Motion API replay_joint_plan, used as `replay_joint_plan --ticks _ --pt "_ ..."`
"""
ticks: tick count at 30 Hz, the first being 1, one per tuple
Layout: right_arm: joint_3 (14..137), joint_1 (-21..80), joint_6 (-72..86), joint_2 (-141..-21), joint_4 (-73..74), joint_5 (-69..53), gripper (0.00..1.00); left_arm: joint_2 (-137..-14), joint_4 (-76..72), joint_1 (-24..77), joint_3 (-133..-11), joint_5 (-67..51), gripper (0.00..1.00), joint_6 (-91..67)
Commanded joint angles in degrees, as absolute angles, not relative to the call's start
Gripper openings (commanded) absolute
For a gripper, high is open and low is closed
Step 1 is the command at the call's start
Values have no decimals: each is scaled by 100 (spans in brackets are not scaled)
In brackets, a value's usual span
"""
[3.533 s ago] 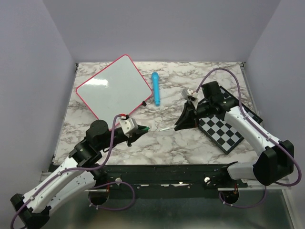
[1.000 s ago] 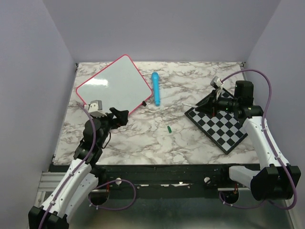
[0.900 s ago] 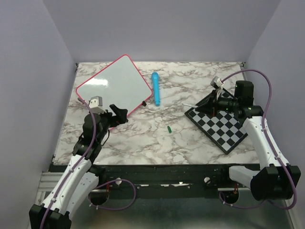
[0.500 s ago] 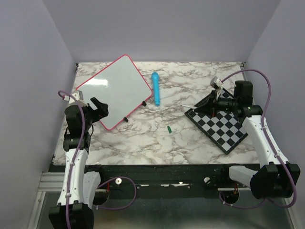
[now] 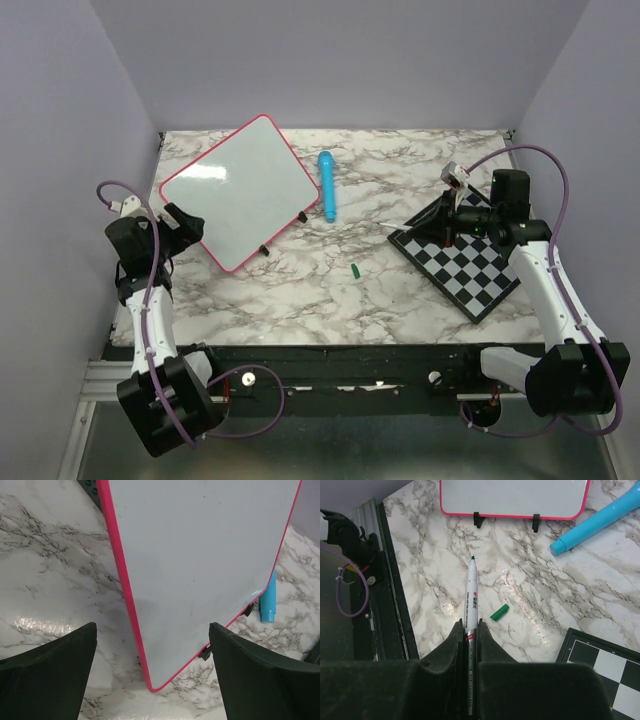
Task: Write a sentence on the whiteboard
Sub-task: Pick up the whiteboard from the whiteboard stand.
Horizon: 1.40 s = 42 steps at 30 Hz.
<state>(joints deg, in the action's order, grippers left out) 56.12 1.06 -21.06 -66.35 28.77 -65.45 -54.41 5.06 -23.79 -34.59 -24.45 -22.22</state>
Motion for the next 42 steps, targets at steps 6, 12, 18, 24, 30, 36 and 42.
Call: replay_joint_plan --ticks 6,12,18,24,30,36,42 --pt "5634 79 -2338 -6662 3173 -6952 1 -6774 -1274 -2988 -3454 -4174 98 -2365" --pt "5625 88 -2364 -6557 3173 -6943 0 -7496 -1836 -2988 -3735 -4859 84 -2277" --pt "5634 79 -2382 -6565 3182 -6935 0 -7953 -2074 -2944 -3964 -5142 63 -2224" --pt "5634 79 -2399 -6557 3190 -6908 0 -8428 -2346 -2900 -4122 -5388 47 -2241" --pt "5634 88 -2400 -6574 3190 -6899 1 -8657 -2627 -2865 -4157 -5537 31 -2267" --pt "5625 79 -2417 -6601 3199 -6891 1 -8351 -3224 -2865 -4026 -5581 0 -2600" --pt "5625 88 -2443 -6618 3225 -6882 0 -7867 -3857 -2874 -3999 -5616 0 -3198"
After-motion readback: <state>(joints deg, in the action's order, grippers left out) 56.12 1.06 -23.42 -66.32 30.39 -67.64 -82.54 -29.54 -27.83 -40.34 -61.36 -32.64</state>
